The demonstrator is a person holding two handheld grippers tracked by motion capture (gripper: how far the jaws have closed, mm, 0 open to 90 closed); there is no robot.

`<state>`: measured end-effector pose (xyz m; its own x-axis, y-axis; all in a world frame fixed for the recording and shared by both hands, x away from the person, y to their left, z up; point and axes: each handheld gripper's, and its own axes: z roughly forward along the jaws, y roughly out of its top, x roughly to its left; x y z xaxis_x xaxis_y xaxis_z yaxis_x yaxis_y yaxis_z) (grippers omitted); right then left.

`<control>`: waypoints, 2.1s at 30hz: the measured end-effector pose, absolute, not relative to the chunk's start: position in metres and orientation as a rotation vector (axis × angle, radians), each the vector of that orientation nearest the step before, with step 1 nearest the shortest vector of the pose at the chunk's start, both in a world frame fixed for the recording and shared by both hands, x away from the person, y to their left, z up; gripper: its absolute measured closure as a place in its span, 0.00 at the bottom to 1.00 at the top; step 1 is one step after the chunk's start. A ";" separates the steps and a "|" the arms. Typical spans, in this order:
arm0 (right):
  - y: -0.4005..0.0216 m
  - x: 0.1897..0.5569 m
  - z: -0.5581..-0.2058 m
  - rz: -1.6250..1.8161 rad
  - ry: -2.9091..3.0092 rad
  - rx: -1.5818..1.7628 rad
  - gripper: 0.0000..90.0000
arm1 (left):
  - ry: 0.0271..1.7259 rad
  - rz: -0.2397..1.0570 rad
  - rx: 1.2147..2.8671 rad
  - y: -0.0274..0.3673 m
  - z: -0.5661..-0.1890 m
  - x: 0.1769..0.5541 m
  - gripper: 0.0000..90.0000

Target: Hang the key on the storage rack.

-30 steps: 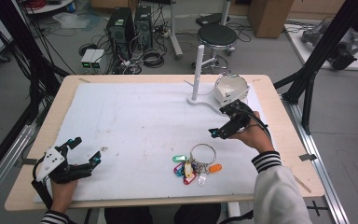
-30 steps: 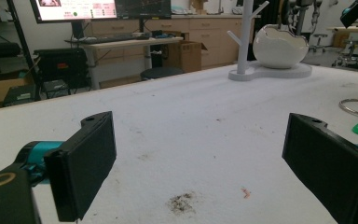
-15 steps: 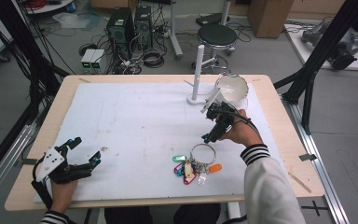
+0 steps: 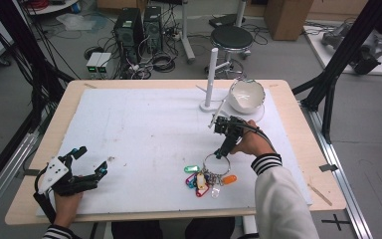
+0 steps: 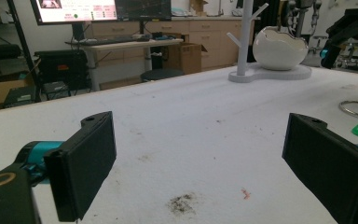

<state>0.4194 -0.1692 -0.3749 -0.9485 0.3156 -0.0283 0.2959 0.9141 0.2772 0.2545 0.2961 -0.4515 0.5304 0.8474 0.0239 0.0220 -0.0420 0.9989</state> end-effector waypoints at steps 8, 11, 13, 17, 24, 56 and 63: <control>-0.168 0.420 -0.387 0.367 3.027 0.495 0.07 | 0.794 0.794 1.469 0.296 -0.452 0.254 0.11; -0.169 0.420 -0.393 0.351 3.035 0.506 0.07 | 0.793 0.795 1.468 0.296 -0.452 0.254 0.11; -0.169 0.420 -0.396 0.336 3.036 0.510 0.10 | 0.793 0.795 1.467 0.296 -0.452 0.254 0.11; -0.168 0.420 -0.399 0.301 3.048 0.499 0.17 | 0.793 0.794 1.467 0.296 -0.452 0.254 0.11; -0.166 0.421 -0.399 0.284 3.067 0.489 0.32 | 0.792 0.792 1.466 0.297 -0.452 0.254 0.11; -0.159 0.424 -0.404 0.120 3.095 0.489 0.81 | 0.796 0.789 1.463 0.297 -0.452 0.254 0.11; -0.155 0.421 -0.404 0.079 3.094 0.425 0.89 | 0.797 0.789 1.467 0.297 -0.452 0.254 0.11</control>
